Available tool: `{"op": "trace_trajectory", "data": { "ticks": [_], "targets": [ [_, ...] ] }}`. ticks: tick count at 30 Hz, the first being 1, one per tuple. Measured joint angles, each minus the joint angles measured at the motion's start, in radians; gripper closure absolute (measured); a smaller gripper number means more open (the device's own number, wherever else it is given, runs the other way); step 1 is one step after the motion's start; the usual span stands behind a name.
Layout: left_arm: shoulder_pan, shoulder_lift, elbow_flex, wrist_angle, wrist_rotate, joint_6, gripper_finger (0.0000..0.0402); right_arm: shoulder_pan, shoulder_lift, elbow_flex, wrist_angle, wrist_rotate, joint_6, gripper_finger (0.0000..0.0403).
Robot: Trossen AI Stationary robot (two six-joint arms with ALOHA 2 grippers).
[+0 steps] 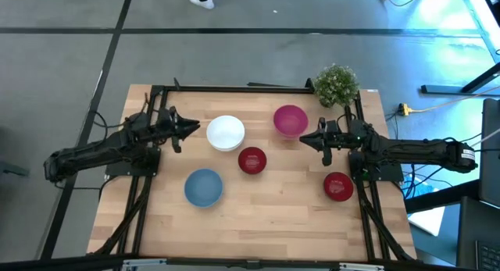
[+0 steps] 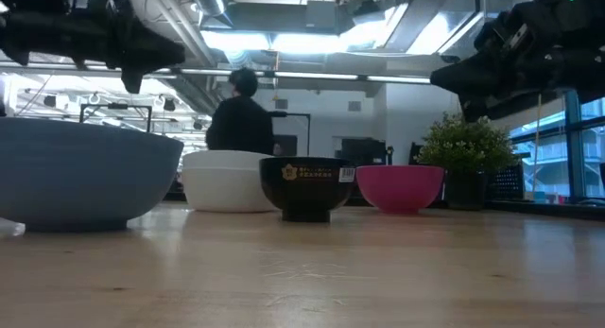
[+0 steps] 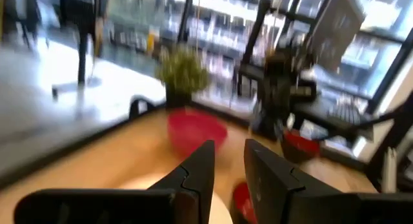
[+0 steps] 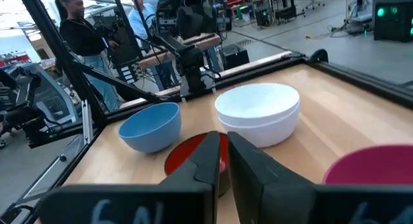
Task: Nest bowls inside each other
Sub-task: Stack the blue bowl into the white bowl
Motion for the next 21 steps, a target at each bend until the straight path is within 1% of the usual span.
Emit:
{"op": "trace_trajectory", "data": {
  "ticks": [3,8,14,17,21],
  "targets": [
    [-0.032,0.037,0.041,-0.103,-0.001,-0.026,0.0321,0.0,0.0,0.012,-0.001,-0.001,-0.01,0.0369],
    [-0.091,0.127,0.099,-0.118,-0.015,-0.035,0.032,0.0,0.0,0.018,-0.01,-0.002,-0.011,0.0369],
    [-0.116,0.236,0.153,-0.233,-0.076,-0.052,0.0289,0.0,0.0,0.018,-0.016,-0.002,-0.005,0.0369],
    [-0.115,0.274,0.155,-0.238,-0.078,-0.054,0.0273,0.0,0.0,0.018,-0.016,-0.001,0.001,0.0369],
    [-0.115,0.301,0.157,-0.25,-0.057,-0.081,0.0269,0.0,0.0,0.018,-0.016,-0.001,0.025,0.0369]
  ]
}}
